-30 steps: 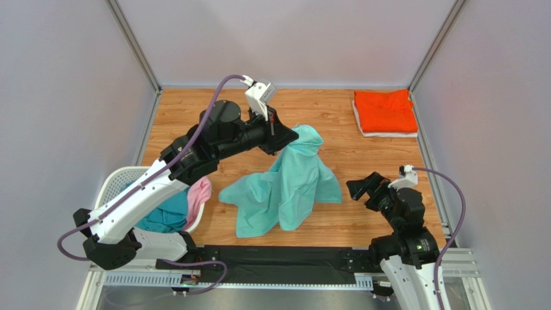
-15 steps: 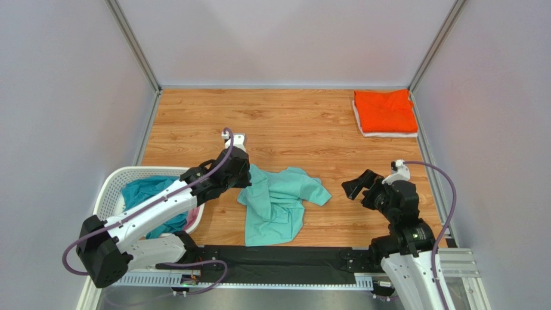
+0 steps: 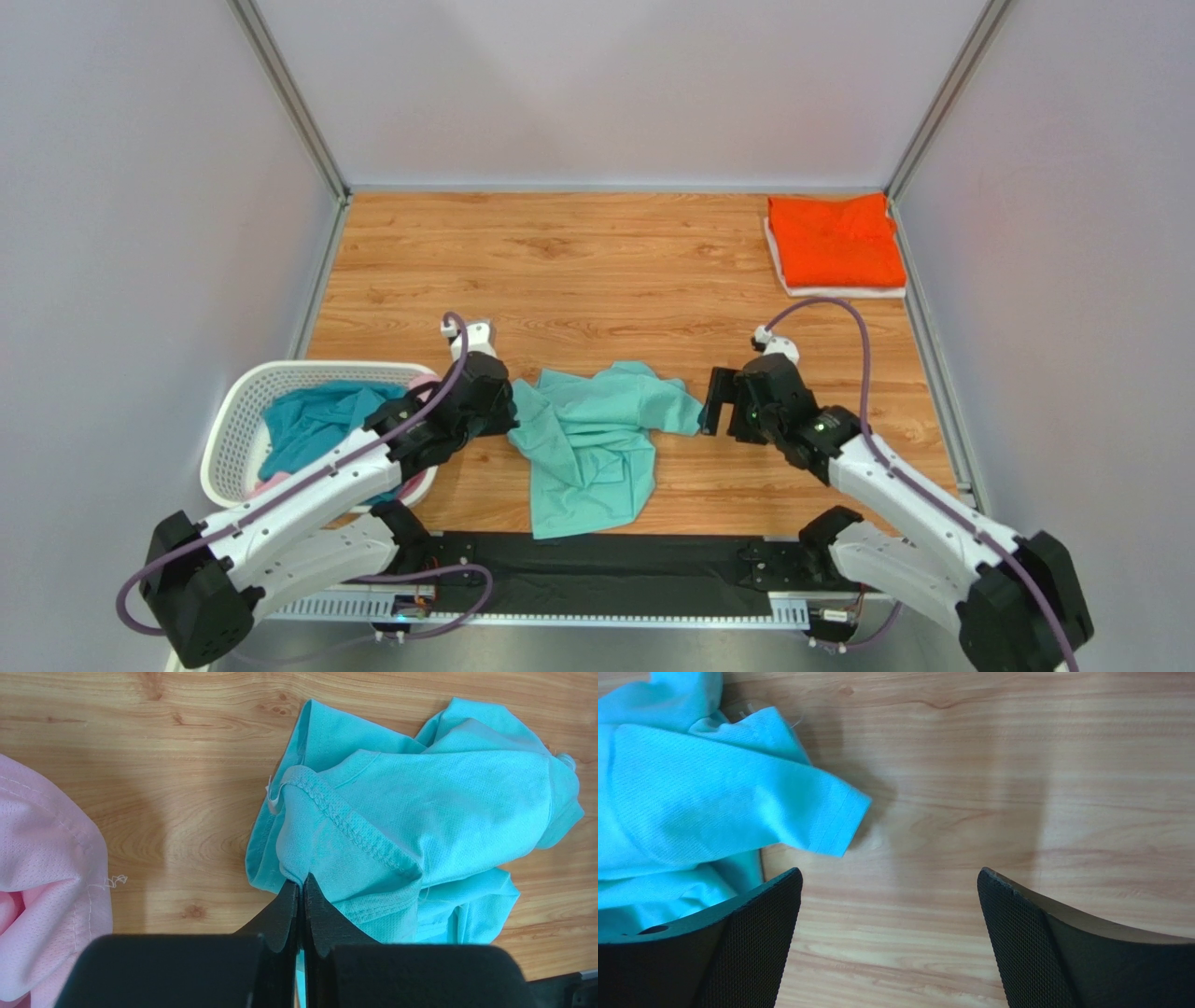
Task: Fold and stack the t-shirts
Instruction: Flatten the tshirt out
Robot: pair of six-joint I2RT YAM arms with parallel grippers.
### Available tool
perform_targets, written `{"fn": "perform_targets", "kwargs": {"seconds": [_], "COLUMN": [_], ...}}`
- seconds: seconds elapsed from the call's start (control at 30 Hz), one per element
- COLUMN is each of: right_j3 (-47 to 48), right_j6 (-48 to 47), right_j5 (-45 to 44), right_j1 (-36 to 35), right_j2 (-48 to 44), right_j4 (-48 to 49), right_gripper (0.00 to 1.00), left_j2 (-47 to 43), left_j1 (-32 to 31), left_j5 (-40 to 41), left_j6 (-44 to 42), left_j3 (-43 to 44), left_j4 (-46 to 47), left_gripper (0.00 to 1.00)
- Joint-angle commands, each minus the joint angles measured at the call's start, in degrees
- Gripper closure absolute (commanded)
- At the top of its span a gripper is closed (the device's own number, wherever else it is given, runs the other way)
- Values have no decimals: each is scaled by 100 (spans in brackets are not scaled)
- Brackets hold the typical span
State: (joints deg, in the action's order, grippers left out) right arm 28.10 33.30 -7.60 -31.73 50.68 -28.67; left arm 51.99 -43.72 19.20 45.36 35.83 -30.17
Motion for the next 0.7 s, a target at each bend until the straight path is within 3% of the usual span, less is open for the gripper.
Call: {"fn": "perform_targets", "kwargs": {"seconds": [0.0, 0.27, 0.47, 0.57, 0.6, 0.63, 0.67], "right_j3": [363, 802, 943, 856, 821, 838, 846], "right_j6": [-384, -912, -913, -896, -869, -860, -869], "right_j5": [-454, 556, 1023, 1163, 1242, 1295, 1339], "right_j1": [-27, -35, -44, -70, -62, -79, -88], "right_j2": [791, 2305, 3132, 3256, 3264, 3264, 3195], "right_j4": [835, 1706, 2084, 2400, 2488, 2489, 2480], "right_gripper": [2, 4, 18, 35, 61, 77, 85], "left_j2": [-171, -206, -215, -250, -277, -285, -303], "left_j1": [22, 31, 39, 48, 48, 48, 48], "left_j5": [57, 57, 84, 101, 110, 119, 128], "left_j6": [131, 166, 192, 183, 183, 175, 131], "left_j3": [-24, -77, -112, -103, -94, -85, -42], "left_j4": [99, 99, 73, 56, 38, 20, 12], "left_gripper": [100, 100, 100, 100, 100, 100, 100]}}
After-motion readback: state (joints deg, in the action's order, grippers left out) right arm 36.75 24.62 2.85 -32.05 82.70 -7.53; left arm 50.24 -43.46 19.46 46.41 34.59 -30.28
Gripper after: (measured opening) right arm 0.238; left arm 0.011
